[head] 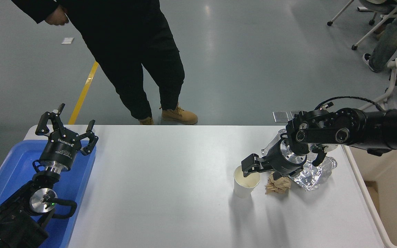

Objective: Pick up paper cup place in dustbin

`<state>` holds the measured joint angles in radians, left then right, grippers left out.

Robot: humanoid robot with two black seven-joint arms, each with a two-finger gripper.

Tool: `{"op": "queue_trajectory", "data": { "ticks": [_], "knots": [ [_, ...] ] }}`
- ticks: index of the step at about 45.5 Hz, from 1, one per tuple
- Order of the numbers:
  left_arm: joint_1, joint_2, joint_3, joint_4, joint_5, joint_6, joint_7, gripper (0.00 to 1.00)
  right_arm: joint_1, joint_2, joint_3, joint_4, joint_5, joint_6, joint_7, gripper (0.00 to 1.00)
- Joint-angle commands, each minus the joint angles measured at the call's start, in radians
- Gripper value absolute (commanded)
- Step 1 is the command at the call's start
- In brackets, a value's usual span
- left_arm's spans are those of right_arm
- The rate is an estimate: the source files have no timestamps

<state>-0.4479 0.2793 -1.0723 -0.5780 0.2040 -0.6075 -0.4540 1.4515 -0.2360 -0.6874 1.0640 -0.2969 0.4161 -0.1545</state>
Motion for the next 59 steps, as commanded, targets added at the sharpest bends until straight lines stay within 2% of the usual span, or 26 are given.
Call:
{"op": "queue_trajectory", "data": {
  "ticks": [1,10,16,20,25,28,32,37,52,59],
  "knots": [
    [0.000,0.000,0.000,0.000,0.000,0.000,0.000,0.98,-0.071,0.032,0.011,-0.076,0.001,-0.053,0.000,1.00],
    [0.000,0.000,0.000,0.001,0.000,0.000,0.000,0.98,-0.120,0.072,0.008,-0.127,0.001,-0.102,0.000,1.00],
    [0.000,0.000,0.000,0.001,0.000,0.000,0.000,0.98,-0.126,0.078,-0.003,-0.133,-0.001,-0.109,0.001,0.94],
    [0.000,0.000,0.000,0.000,0.000,0.000,0.000,0.98,-0.129,0.079,-0.008,-0.133,-0.008,-0.115,0.000,0.75],
    [0.000,0.000,0.000,0.000,0.000,0.000,0.001,0.98,-0.128,0.079,-0.026,-0.133,-0.016,-0.117,0.000,0.40],
    [0.000,0.000,0.000,0.001,0.000,0.000,0.000,0.98,-0.125,0.081,-0.038,-0.133,-0.015,-0.117,0.000,0.31],
    [0.000,0.000,0.000,0.000,0.002,0.000,0.000,0.98,-0.122,0.081,-0.038,-0.133,-0.010,-0.117,0.000,0.26],
    [0.000,0.000,0.000,0.001,0.000,0.000,0.000,0.98,-0.117,0.081,-0.040,-0.131,-0.008,-0.117,0.001,0.01],
    [0.000,0.001,0.000,0.000,0.000,0.000,0.000,0.98,-0.082,0.070,-0.043,-0.122,-0.011,-0.106,0.003,0.00],
    [0.000,0.000,0.000,0.000,0.000,0.000,0.000,0.98,-0.019,0.015,-0.041,-0.078,-0.010,-0.091,0.007,0.00]
  ]
}}
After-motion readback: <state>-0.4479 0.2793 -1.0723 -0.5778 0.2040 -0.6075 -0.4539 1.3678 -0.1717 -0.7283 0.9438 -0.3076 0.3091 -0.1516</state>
